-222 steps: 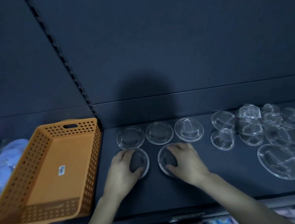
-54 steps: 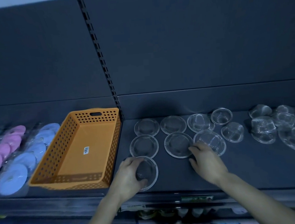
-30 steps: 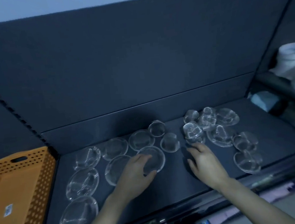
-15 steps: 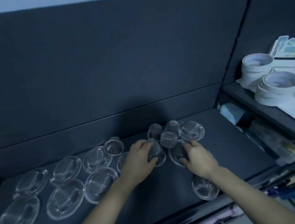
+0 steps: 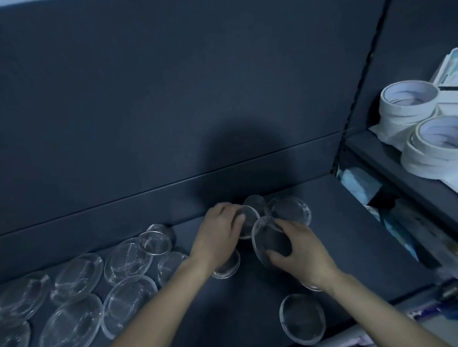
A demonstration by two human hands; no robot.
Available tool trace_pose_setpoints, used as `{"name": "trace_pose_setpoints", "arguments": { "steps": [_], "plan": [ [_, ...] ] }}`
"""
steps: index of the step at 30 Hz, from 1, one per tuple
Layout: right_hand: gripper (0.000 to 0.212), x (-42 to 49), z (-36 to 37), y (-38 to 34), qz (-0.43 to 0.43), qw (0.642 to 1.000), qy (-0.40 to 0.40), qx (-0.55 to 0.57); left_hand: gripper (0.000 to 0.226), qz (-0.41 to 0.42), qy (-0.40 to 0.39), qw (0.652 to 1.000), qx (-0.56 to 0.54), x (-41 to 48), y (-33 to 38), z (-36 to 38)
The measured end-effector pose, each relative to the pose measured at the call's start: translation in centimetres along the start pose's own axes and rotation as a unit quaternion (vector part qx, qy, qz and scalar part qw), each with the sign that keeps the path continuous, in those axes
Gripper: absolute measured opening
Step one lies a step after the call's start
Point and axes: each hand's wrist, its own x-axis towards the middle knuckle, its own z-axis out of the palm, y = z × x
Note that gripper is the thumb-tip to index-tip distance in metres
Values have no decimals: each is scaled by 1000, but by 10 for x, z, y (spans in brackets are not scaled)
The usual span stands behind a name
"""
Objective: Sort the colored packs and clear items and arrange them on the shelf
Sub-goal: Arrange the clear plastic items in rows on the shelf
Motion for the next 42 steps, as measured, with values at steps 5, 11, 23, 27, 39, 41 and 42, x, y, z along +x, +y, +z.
{"name": "trace_pose_setpoints", "arguments": {
  "steps": [5, 11, 23, 27, 39, 41, 42],
  "plan": [
    [63, -1, -3, 6, 60, 973, 150, 167, 32, 42, -37, 998, 29, 33, 17, 20],
    [64, 11, -17, 24, 166, 910, 238, 296, 44, 111, -159, 974, 119, 65, 36, 54],
    [66, 4, -29, 58, 235, 897, 293, 233, 79, 100, -256, 937, 215, 100, 51, 86],
    [67, 3, -37, 55, 225, 887, 317, 251, 77, 78, -192, 973, 104, 89, 55, 83],
    [62, -14, -37, -2, 112, 908, 293, 277, 66, -74, 91, 980, -158, 32, 56, 20],
    [61, -20, -30, -14, 91, 921, 276, 259, 64, -76, 92, 978, -169, 14, 48, 3],
    [61, -24, -27, -20, 83, 926, 266, 254, 63, -76, 92, 979, -168, 4, 43, -6]
  ]
}}
